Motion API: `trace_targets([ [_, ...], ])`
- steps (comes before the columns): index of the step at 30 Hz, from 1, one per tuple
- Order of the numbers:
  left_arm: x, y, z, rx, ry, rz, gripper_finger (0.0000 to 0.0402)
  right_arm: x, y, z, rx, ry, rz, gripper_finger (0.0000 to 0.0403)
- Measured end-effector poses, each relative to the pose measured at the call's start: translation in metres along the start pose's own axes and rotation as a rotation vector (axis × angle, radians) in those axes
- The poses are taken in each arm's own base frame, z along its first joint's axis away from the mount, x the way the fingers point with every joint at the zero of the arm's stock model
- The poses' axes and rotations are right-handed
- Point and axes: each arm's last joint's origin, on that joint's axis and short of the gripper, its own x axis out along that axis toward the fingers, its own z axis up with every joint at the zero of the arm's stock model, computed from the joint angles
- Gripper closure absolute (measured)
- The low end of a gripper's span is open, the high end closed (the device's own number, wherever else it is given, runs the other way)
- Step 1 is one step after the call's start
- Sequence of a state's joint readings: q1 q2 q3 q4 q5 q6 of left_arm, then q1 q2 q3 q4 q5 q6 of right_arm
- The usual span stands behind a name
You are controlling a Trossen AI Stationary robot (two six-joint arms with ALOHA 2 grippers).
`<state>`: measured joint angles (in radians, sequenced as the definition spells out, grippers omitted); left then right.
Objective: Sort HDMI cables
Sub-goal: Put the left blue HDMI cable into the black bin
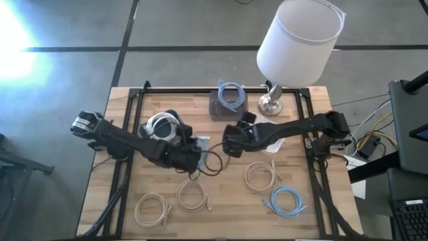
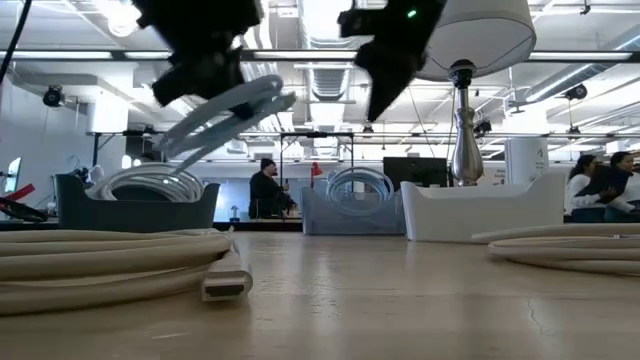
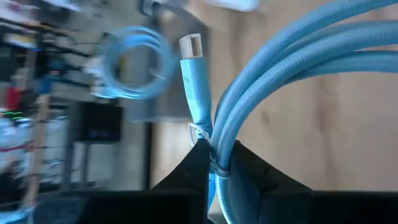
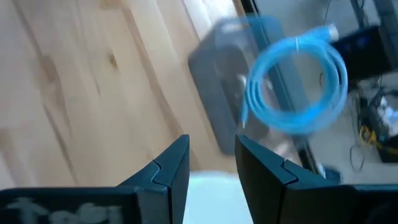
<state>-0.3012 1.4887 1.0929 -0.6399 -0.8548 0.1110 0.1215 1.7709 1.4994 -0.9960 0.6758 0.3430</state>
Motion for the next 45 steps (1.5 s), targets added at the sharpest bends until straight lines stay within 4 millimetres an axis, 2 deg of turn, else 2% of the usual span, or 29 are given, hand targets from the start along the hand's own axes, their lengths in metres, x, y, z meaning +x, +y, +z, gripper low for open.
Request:
trace_targets([
  [3, 0.004, 0.009, 0.008, -0.020, -0.033, 0.108, 0.0358, -0.012, -0.002, -0.017, 0.077, -0.008, 0.015, 0.0280],
  [6, 0.014, 0.023, 0.016, -0.110, -0.077, 0.185, 0.0357, -0.020, -0.001, -0.037, 0.175, -0.046, 0.053, 0.0285],
  [9, 0.032, 0.041, 0.025, -0.252, -0.128, 0.254, 0.0357, -0.020, 0.000, -0.057, 0.213, -0.058, 0.127, 0.0290],
  [13, 0.058, 0.075, 0.035, -0.406, -0.235, 0.345, 0.0356, -0.021, -0.007, -0.079, 0.237, -0.060, 0.222, 0.0298],
  [16, 0.080, 0.098, 0.037, -0.521, -0.354, 0.370, 0.0356, -0.022, -0.016, -0.090, 0.268, -0.075, 0.236, 0.0303],
  [20, 0.116, 0.116, 0.032, -0.619, -0.441, 0.421, 0.0356, -0.029, -0.027, -0.100, 0.314, -0.103, 0.246, 0.0310],
  [28, 0.209, 0.116, 0.016, -0.632, -0.286, 0.490, 0.0355, -0.031, -0.036, -0.112, 0.355, -0.130, 0.250, 0.0324],
  [32, 0.243, 0.107, 0.009, -0.602, -0.136, 0.533, 0.0355, -0.030, -0.035, -0.113, 0.351, -0.127, 0.247, 0.0329],
  [37, 0.262, 0.094, 0.007, -0.484, 0.059, 0.503, 0.0344, -0.027, -0.032, -0.113, 0.341, -0.115, 0.241, 0.0333],
  [45, 0.263, 0.102, 0.017, -0.455, 0.082, 0.495, 0.0283, -0.019, -0.026, -0.113, 0.319, -0.088, 0.227, 0.0325],
])
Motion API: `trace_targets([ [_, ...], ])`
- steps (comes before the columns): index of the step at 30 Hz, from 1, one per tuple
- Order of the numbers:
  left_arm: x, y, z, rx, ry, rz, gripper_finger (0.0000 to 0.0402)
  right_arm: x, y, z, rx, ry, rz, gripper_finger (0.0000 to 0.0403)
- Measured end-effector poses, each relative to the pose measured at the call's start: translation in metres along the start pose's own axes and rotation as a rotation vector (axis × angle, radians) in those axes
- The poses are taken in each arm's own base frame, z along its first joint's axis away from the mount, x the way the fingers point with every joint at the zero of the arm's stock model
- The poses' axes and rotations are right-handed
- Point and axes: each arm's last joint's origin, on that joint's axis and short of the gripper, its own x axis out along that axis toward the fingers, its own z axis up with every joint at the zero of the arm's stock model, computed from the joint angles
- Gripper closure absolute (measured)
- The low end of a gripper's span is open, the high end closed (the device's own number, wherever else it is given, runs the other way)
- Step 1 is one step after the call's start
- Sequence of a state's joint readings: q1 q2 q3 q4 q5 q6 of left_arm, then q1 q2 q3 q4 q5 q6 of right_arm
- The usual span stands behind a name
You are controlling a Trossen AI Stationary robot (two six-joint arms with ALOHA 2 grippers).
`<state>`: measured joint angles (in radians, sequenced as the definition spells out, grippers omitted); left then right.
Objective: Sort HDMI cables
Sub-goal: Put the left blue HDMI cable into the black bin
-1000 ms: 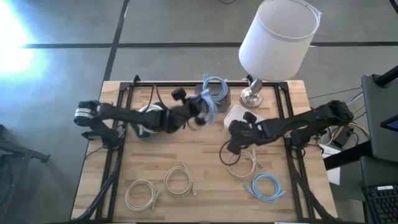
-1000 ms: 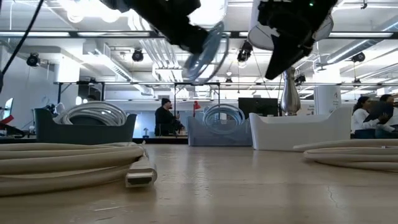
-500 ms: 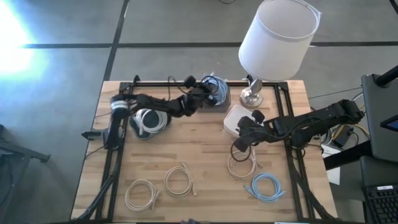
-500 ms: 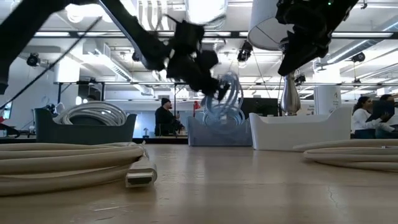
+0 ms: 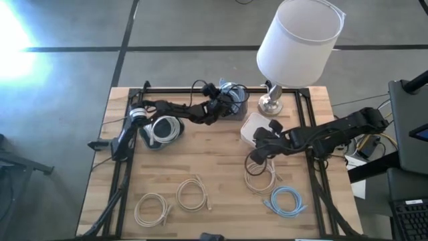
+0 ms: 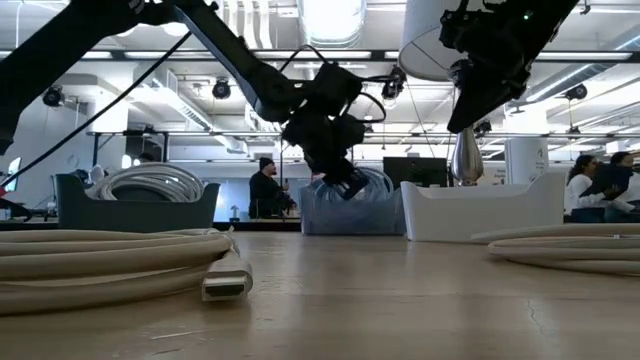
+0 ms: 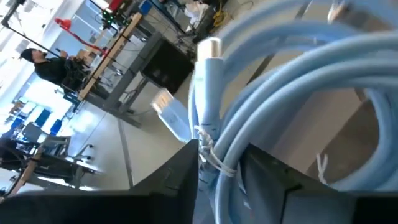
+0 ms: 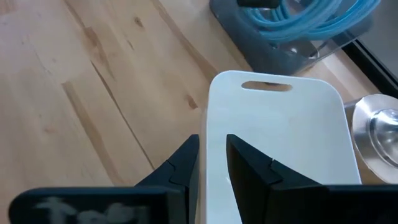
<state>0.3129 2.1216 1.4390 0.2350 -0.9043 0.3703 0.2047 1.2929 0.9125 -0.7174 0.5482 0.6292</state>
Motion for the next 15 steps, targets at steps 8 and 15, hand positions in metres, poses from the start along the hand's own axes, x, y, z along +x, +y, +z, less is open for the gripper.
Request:
trace_targets([
  [8, -0.017, 0.012, 0.021, 0.032, -0.016, -0.015, 0.0258, 0.013, 0.009, -0.006, -0.009, 0.087, 0.040, 0.0335],
  [15, -0.031, 0.020, 0.020, 0.124, 0.040, -0.068, 0.0257, 0.021, 0.022, -0.013, 0.006, 0.154, 0.084, 0.0325],
])
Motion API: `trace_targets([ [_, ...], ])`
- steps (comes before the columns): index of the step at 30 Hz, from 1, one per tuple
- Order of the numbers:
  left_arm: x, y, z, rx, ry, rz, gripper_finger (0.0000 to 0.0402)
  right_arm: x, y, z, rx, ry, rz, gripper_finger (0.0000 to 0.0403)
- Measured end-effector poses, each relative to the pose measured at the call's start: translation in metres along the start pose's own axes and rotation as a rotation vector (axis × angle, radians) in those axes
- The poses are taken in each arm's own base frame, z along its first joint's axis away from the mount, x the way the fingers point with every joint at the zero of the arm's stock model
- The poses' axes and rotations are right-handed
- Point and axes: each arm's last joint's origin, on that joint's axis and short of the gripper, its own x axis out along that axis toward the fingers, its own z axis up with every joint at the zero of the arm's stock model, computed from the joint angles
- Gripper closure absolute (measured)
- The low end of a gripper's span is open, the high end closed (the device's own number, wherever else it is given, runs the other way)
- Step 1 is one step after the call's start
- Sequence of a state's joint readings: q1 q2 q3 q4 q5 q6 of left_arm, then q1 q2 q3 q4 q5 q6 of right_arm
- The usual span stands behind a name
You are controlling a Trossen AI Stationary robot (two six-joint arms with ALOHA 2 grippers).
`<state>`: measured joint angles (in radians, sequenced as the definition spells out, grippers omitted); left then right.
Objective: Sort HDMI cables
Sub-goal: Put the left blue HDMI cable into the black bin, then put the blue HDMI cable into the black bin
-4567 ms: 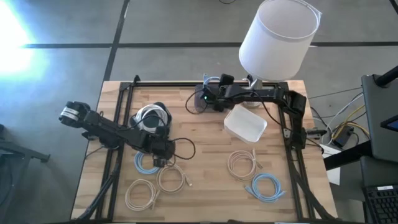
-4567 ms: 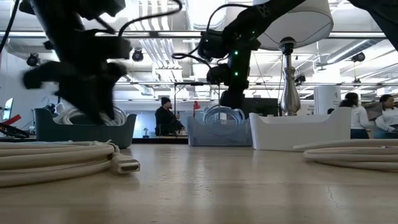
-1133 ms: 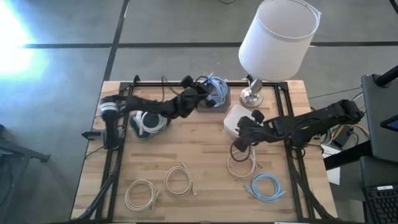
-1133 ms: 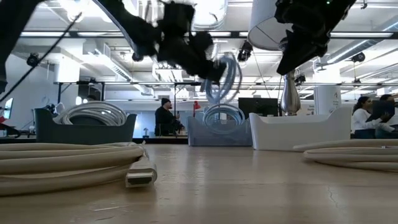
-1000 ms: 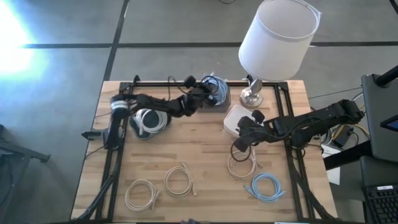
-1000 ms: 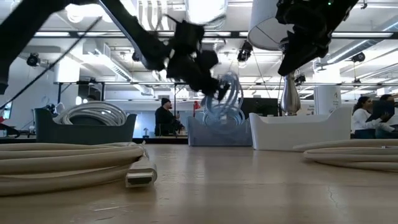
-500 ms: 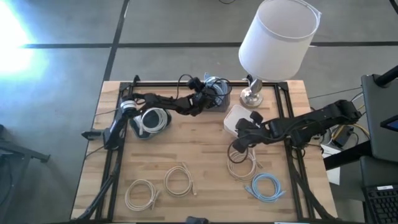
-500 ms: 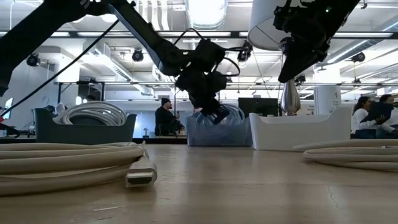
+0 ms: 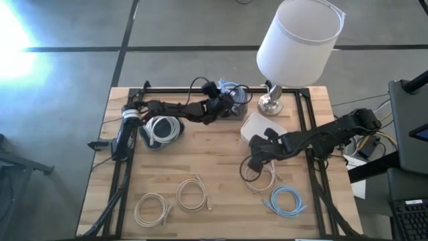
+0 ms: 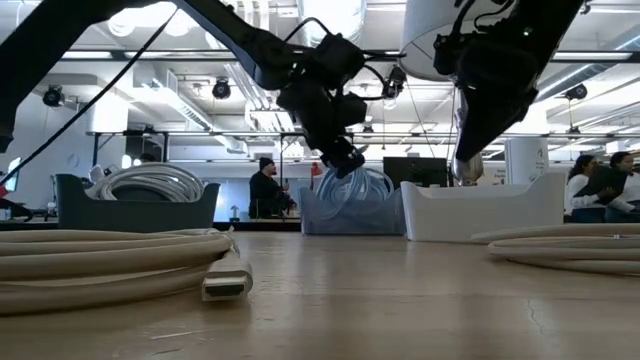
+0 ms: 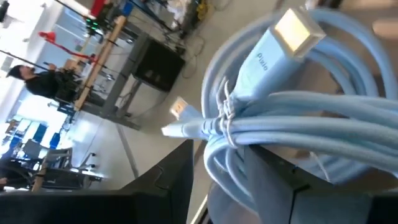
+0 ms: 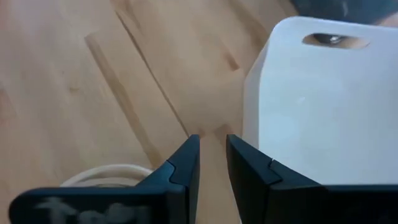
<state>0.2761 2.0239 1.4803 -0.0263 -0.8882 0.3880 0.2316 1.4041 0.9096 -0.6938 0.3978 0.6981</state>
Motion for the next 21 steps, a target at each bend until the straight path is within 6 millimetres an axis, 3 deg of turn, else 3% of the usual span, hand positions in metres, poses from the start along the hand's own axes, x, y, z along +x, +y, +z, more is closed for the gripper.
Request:
trace_targets([
  [12, 0.009, 0.001, -0.018, 0.031, 0.084, -0.099, 0.0257, -0.004, 0.017, 0.000, 0.170, -0.037, 0.121, 0.0327],
  [21, -0.019, 0.003, -0.011, 0.114, 0.083, -0.113, 0.0261, -0.020, 0.047, -0.019, 0.125, -0.058, 0.262, 0.0323],
])
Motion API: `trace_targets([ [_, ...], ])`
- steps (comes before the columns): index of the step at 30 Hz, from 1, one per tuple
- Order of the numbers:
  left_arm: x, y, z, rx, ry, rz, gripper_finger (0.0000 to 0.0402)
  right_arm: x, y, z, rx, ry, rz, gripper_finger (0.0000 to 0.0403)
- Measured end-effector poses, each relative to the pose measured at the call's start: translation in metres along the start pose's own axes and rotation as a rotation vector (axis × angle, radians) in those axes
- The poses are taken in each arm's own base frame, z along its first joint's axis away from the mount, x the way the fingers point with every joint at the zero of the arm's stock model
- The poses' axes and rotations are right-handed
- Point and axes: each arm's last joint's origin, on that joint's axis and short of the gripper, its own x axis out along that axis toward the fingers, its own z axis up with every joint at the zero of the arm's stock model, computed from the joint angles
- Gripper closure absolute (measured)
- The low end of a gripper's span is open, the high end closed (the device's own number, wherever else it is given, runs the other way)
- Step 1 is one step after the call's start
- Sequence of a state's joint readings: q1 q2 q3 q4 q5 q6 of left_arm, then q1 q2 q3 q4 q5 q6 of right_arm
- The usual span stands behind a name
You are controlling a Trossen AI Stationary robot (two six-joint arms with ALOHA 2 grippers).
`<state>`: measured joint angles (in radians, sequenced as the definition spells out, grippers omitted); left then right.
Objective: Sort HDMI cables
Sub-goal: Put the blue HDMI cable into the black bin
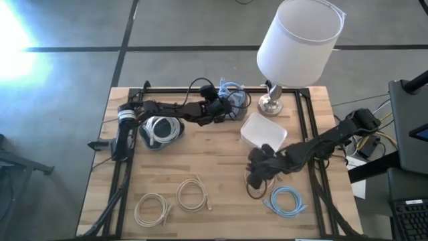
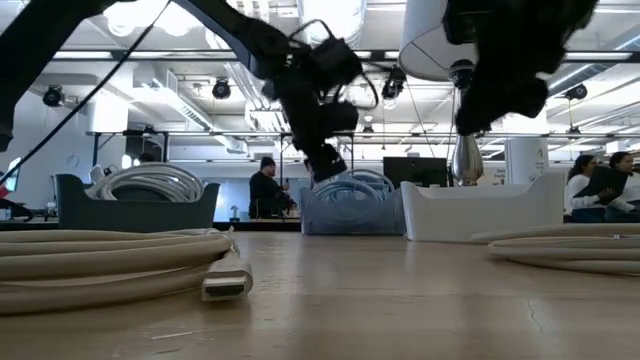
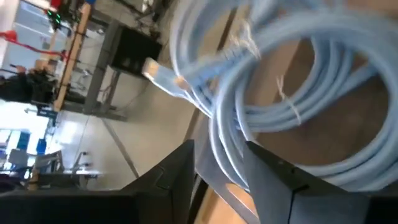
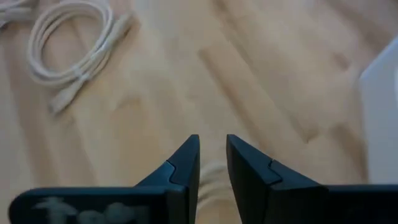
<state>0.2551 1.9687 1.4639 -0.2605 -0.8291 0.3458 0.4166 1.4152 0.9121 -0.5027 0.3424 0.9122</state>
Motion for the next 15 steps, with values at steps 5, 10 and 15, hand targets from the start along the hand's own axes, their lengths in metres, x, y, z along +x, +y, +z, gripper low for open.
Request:
trace_targets([
  [5, -0.037, 0.020, 0.010, -0.042, -0.109, -0.103, 0.0268, -0.011, 0.012, -0.019, 0.041, 0.181, 0.078, 0.0301],
  [10, -0.073, 0.045, 0.010, -0.196, -0.271, -0.373, 0.0273, -0.019, 0.010, -0.034, 0.120, 0.407, 0.050, 0.0277],
  [15, -0.094, 0.046, -0.010, -0.320, -0.410, -0.686, 0.0278, -0.028, -0.005, -0.051, 0.130, 0.634, -0.106, 0.0257],
])
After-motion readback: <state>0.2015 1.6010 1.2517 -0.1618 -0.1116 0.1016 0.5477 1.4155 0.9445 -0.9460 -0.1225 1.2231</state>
